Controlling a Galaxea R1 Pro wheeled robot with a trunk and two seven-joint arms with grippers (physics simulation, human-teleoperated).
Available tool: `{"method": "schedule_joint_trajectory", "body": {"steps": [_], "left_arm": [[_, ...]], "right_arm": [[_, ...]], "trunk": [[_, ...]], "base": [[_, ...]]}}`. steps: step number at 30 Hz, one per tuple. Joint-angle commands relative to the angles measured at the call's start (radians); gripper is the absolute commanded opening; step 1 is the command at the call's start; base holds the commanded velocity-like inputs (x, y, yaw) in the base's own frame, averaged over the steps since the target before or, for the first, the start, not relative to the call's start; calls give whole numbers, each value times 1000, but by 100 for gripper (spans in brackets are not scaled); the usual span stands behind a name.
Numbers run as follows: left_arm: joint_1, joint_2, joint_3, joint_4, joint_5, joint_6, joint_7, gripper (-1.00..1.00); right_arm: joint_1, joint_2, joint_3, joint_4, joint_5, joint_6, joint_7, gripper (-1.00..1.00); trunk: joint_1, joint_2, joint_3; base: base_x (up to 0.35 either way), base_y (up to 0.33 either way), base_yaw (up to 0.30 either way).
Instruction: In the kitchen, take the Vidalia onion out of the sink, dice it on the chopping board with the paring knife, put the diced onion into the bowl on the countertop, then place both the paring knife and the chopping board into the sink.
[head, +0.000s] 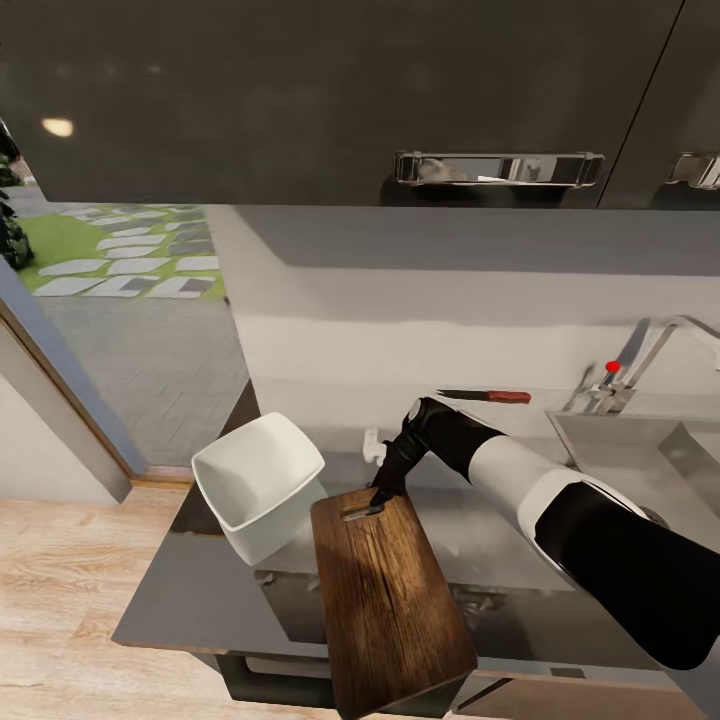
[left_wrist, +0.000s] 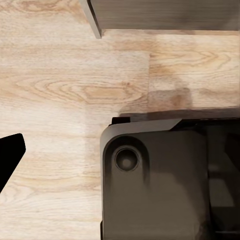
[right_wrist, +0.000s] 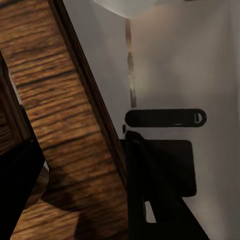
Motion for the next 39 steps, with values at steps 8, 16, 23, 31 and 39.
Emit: {"method": "schedule_joint_trajectory", "body": {"steps": [8,16,23,31,39], "left_arm": [[0,0,-6,-2,-1,-2,7,100],[0,0,-4,-2,-1,-2,8,100],[0,0,-4,-2,-1,-2,8,100],[0,0,-4,-2,-1,-2,8,100],[0,0,-4,-2,-1,-2,8,100]], "right_arm": [[-2,0,-5,-1,6,12,6,-100],[-2,0,-5,-1,6,12,6,-100],[-2,0,-6,-1,6,12,6,-100],[-2,0,-6,-1,6,13,6,-100],[-2,0,-7,-1,6,13,6,-100]], "trunk": [[0,-1,-1],[-11,20,8],[-38,69,30],[-69,125,55],[-99,181,80]], "base": [[0,0,0],[0,0,0],[0,0,0],[0,0,0],[0,0,0]]}}
